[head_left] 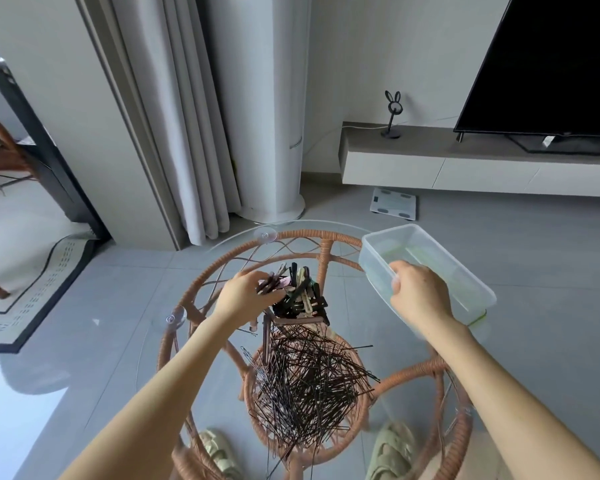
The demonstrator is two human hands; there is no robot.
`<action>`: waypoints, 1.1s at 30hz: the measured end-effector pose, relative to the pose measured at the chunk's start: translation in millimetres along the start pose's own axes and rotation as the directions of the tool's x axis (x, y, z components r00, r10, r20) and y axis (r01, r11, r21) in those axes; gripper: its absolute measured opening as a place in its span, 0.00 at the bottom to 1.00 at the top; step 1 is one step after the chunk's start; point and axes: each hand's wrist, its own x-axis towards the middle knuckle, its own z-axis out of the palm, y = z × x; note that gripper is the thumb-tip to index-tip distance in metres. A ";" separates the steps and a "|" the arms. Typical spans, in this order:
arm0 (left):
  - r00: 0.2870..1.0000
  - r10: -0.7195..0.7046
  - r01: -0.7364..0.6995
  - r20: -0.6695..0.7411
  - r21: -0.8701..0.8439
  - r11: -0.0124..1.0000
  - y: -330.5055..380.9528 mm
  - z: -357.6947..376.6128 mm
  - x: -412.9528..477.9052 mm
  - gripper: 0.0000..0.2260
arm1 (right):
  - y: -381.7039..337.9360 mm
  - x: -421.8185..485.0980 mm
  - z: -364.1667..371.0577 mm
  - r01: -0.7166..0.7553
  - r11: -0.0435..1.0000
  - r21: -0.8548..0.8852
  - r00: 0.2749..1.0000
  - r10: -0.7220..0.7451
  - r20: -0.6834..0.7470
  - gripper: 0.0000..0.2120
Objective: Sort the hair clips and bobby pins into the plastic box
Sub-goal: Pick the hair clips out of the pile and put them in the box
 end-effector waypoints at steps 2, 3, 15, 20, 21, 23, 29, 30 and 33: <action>1.000 0.013 -0.015 0.024 0.059 0.998 3.6 0.5 2.3 0.26 | -4.9 -4.3 -3.2 0.026 0.997 -0.076 0.999 -0.028 -0.035 0.09; 1.000 0.018 -0.019 0.021 0.080 0.997 4.9 0.4 3.1 0.26 | -9.3 -7.3 -3.5 0.051 0.988 -0.144 0.994 -0.064 -0.092 0.11; 0.966 -0.225 0.243 0.126 -0.145 0.959 13.1 -14.1 16.6 0.15 | -106.7 11.0 43.3 0.377 0.892 0.251 0.795 -0.450 0.407 0.38; 0.919 -0.341 0.387 0.197 -0.287 0.876 8.7 -17.6 22.7 0.11 | -104.5 22.6 43.1 0.473 0.848 0.239 0.781 -0.530 0.331 0.22; 0.914 -0.360 0.402 0.186 -0.302 0.864 8.5 -17.9 24.0 0.11 | -103.3 21.7 44.3 0.487 0.836 0.252 0.784 -0.545 0.296 0.20; 0.918 -0.366 0.395 0.150 -0.303 0.867 10.6 -17.6 26.0 0.10 | -101.2 17.9 46.6 0.504 0.816 0.283 0.794 -0.567 0.221 0.16; 0.972 -0.236 0.232 0.002 -0.189 0.954 14.5 -21.6 25.0 0.11 | -94.6 11.5 47.8 0.544 0.762 0.351 0.814 -0.581 0.000 0.11; 0.978 -0.204 0.195 -0.035 -0.173 0.965 16.0 -25.4 24.4 0.11 | -93.6 12.5 43.1 0.549 0.755 0.359 0.818 -0.573 -0.048 0.10; 0.983 -0.139 0.125 -0.124 -0.116 0.985 25.7 -42.0 21.8 0.08 | -89.2 15.3 22.8 0.525 0.750 0.402 0.848 -0.503 -0.169 0.08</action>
